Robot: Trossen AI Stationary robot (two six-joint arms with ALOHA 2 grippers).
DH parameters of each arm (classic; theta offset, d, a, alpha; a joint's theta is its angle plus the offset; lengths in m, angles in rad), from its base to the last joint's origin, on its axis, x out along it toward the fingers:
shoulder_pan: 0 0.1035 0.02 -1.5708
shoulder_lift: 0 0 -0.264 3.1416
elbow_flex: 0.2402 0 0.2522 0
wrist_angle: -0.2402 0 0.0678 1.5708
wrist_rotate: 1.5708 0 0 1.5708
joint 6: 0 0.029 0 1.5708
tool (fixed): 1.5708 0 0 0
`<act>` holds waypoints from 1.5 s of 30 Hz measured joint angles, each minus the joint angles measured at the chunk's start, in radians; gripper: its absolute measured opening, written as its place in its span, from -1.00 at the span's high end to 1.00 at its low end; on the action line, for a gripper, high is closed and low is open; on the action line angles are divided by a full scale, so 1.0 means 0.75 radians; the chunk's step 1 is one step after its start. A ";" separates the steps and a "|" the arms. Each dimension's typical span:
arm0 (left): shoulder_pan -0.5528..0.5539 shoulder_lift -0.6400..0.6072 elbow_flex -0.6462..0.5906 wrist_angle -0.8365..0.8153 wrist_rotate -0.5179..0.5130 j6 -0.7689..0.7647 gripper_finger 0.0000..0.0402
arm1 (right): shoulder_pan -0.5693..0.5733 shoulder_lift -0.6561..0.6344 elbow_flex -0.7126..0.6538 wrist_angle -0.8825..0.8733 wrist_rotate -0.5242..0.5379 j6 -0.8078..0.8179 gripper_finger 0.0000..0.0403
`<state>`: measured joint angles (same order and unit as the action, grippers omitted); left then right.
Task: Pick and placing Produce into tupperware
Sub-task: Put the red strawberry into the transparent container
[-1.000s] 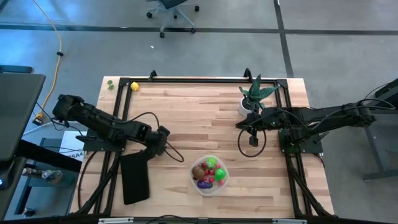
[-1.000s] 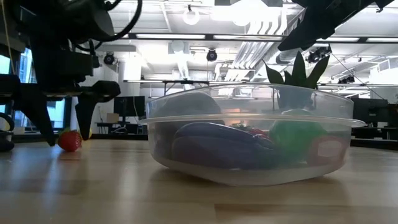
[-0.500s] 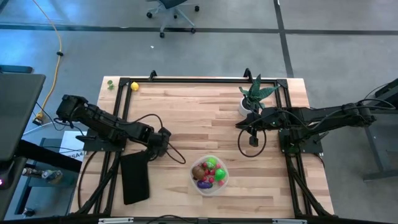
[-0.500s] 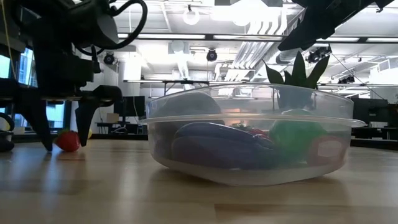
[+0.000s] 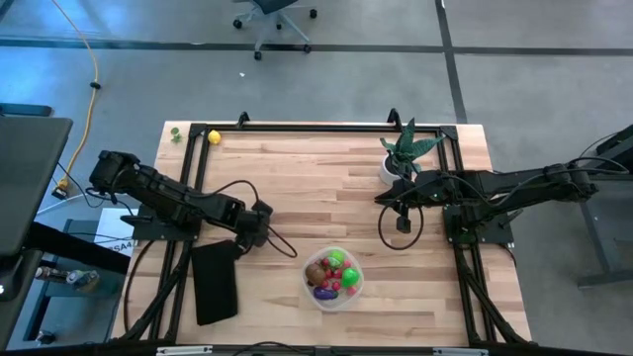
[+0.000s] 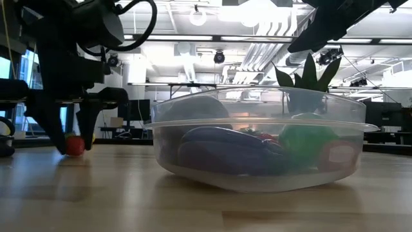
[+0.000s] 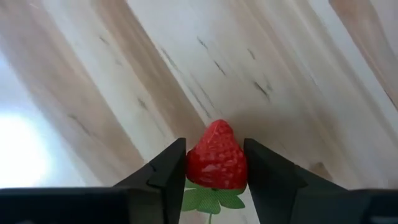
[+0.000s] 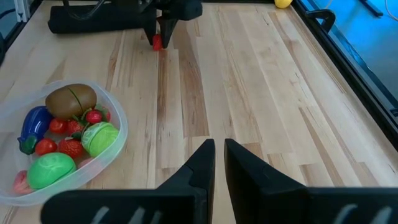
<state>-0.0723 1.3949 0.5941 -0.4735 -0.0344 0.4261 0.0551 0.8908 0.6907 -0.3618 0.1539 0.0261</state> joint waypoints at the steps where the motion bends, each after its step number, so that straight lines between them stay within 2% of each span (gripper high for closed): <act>1: 0.000 0.000 0.002 0.018 -0.015 -0.005 0.31 | 0.000 0.000 0.000 0.000 0.000 0.000 0.87; 12: 0.000 -0.005 0.191 0.289 -0.211 0.104 0.34 | 0.000 0.000 0.000 0.000 0.000 -0.001 0.87; 15: 0.000 -0.005 0.255 0.411 -0.190 0.156 0.34 | 0.000 0.000 0.000 0.000 0.000 0.000 0.87; 19: -0.025 0.034 0.345 0.511 -0.091 0.160 0.34 | -0.001 0.000 0.000 0.000 0.000 0.000 0.87; 28: -0.192 0.350 0.665 0.439 -0.084 0.165 0.34 | 0.000 0.000 0.000 -0.001 0.000 0.000 0.87; 38: -0.222 0.715 1.057 0.223 -0.050 0.171 0.34 | 0.000 0.000 0.000 0.000 0.000 0.000 0.87; 42: -0.221 0.803 1.134 0.127 -0.012 0.160 0.34 | -0.001 0.000 0.001 -0.002 0.000 0.000 0.87; 45: -0.220 0.831 1.155 0.136 -0.004 0.159 0.33 | 0.000 0.000 0.001 0.000 0.000 0.000 0.87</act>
<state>-0.2374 2.0184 1.4601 -0.3717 -0.0377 0.5453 0.0548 0.8909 0.6910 -0.3618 0.1539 0.0261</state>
